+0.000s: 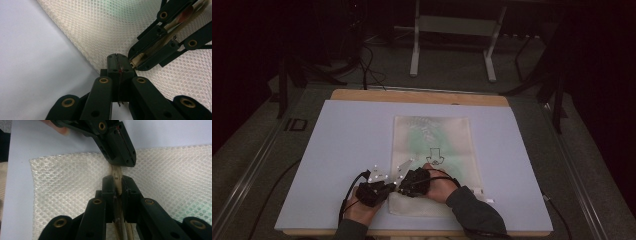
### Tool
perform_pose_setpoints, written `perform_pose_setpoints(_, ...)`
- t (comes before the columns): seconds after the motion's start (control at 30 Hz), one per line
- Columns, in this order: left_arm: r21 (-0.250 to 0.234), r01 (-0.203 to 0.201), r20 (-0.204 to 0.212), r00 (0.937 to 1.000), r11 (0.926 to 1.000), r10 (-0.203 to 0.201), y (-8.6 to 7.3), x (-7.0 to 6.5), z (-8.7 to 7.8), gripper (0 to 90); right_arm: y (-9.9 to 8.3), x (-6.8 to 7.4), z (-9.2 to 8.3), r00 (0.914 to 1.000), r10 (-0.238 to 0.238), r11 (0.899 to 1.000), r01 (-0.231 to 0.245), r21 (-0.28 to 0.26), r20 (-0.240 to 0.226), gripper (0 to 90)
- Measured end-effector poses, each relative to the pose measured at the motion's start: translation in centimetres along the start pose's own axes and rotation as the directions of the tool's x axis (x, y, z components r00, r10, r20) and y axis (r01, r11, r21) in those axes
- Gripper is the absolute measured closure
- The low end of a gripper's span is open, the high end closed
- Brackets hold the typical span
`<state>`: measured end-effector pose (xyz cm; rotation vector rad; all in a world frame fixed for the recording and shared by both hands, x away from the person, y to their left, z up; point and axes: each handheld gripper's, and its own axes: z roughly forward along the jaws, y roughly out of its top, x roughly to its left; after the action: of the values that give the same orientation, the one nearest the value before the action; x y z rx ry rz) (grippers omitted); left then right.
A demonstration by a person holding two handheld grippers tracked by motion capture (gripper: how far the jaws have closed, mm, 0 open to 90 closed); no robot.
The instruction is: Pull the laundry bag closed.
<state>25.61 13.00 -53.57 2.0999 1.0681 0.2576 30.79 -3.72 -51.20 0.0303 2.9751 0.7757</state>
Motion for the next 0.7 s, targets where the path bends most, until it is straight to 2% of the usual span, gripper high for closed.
perform_pose_setpoints(0.23,0.001,0.001,0.002,1.0000,1.0000,-0.001,0.00,0.00,0.01,89.5,-0.04,0.07,-0.11,1.0000,-0.009,1.000,0.009,0.006,0.004,82.3)
perform_pose_setpoints(0.4,0.002,0.001,0.003,1.0000,1.0000,-0.001,0.02,-0.01,0.02,89.5,-0.16,0.23,-0.51,0.9999,-0.008,0.999,0.008,0.035,0.006,82.4)
perform_pose_setpoints(0.7,0.000,0.003,0.000,1.0000,1.0000,-0.003,0.00,-0.05,0.02,89.5,-0.43,0.30,-0.83,0.9999,-0.014,0.998,0.013,0.055,0.006,82.4)
